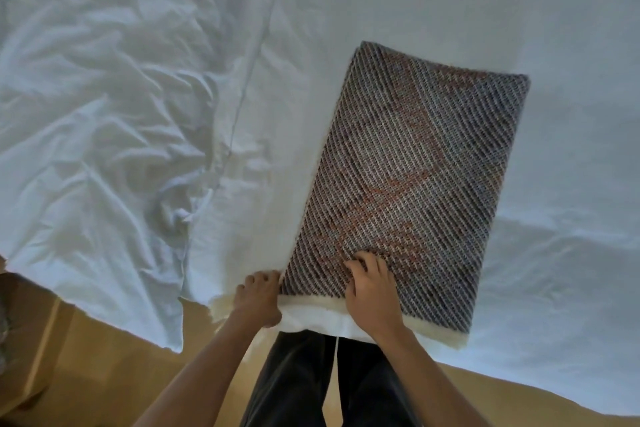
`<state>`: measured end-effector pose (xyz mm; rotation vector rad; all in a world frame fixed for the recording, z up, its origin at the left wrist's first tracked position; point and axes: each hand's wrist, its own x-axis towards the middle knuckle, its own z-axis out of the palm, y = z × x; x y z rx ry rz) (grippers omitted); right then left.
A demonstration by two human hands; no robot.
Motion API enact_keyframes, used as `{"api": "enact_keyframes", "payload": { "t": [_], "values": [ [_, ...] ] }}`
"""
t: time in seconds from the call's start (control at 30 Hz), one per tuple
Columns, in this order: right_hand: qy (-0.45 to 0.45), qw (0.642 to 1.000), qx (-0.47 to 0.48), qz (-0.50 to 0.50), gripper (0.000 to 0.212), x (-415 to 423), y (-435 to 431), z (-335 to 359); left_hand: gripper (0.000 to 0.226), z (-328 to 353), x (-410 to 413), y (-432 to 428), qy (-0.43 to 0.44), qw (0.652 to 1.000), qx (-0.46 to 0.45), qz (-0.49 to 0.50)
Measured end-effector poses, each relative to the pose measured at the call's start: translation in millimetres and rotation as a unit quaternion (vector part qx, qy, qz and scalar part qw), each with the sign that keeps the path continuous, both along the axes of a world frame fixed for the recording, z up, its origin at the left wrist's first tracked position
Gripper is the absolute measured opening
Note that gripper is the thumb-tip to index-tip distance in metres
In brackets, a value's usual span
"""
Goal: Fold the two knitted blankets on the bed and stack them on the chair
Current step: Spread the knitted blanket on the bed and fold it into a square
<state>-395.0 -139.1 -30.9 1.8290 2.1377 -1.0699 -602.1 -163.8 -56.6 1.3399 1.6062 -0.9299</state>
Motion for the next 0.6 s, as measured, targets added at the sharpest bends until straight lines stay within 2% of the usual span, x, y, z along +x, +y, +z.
{"api": "enact_keyframes", "payload": {
  "t": [0.07, 0.17, 0.27, 0.4, 0.5, 0.6],
  "values": [
    [0.01, 1.0, 0.008, -0.014, 0.037, 1.9, 5.4, 0.0, 0.074, 3.5, 10.0, 10.4, 0.007, 1.0, 0.007, 0.017],
    [0.016, 0.999, 0.026, -0.028, 0.034, 9.2, 23.2, 2.1, 0.064, 11.2, 23.6, 45.0, -0.037, 0.99, 0.06, 0.119],
    [0.008, 0.999, 0.038, -0.031, 0.035, 23.2, 54.9, 3.3, 0.042, 16.9, 37.4, 93.7, -0.088, 0.964, 0.132, 0.213],
    [-0.019, 0.997, 0.059, -0.05, 0.037, 51.8, 115.3, 3.5, 0.035, 16.2, 53.6, 171.4, -0.138, 0.92, 0.192, 0.313],
    [-0.041, 0.993, 0.082, -0.07, 0.036, 77.4, 166.0, 3.9, 0.036, 15.7, 60.1, 232.4, -0.152, 0.898, 0.23, 0.344],
    [-0.067, 0.986, 0.119, -0.1, 0.037, 105.4, 218.3, 3.2, 0.03, 11.5, 71.2, 296.8, -0.174, 0.893, 0.264, 0.321]
  ]
}}
